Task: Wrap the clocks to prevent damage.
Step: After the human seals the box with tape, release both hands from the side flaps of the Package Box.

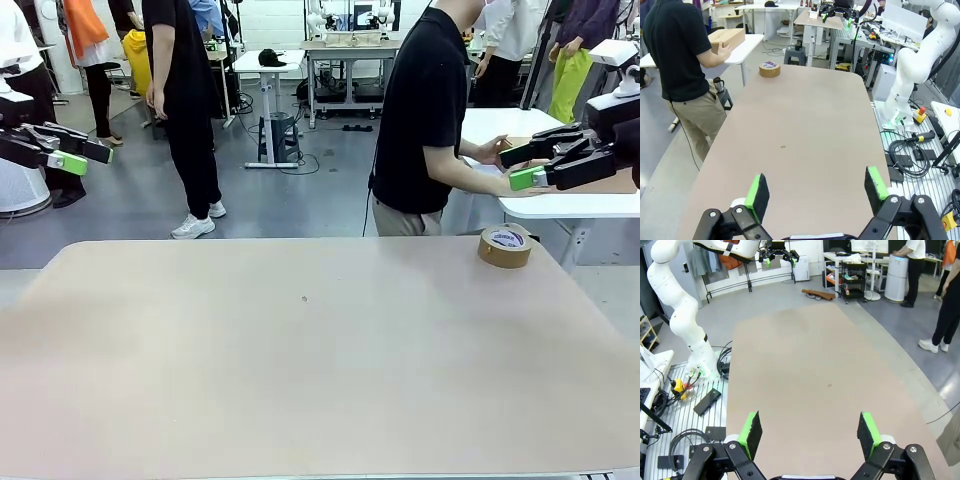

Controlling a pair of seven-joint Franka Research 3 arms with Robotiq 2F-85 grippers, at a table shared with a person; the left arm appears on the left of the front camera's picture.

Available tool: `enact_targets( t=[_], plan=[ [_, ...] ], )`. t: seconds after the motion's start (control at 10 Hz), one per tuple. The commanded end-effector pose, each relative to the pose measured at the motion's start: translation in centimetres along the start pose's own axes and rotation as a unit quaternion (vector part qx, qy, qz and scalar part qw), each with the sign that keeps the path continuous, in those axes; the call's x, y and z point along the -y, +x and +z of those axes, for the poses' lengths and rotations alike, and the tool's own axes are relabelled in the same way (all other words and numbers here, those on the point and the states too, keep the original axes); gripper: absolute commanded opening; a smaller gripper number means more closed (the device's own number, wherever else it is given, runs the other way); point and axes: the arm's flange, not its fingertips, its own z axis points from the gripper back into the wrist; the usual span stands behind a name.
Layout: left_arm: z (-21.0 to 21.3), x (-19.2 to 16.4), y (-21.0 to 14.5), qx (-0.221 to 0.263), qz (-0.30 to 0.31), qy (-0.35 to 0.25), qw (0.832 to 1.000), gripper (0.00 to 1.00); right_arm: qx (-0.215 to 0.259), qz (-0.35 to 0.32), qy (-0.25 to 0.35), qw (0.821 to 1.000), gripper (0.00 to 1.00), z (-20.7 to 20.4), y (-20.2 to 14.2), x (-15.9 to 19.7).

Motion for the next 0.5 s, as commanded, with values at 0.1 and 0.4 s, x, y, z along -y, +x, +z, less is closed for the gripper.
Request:
enact_targets(
  t=[0.1, 0.4],
  plan=[
    [0.15, 0.05, 0.25, 0.0, -0.003, 0.001, 1.0, 1.0, 0.008, 0.003, 0.001, 1.0, 1.0, -0.05, 0.08, 0.02],
    [0.15, 0.05, 0.25, 0.0, -0.003, 0.001, 1.0, 1.0, 0.008, 0.003, 0.001, 1.0, 1.0, -0.05, 0.08, 0.02]
  ],
)
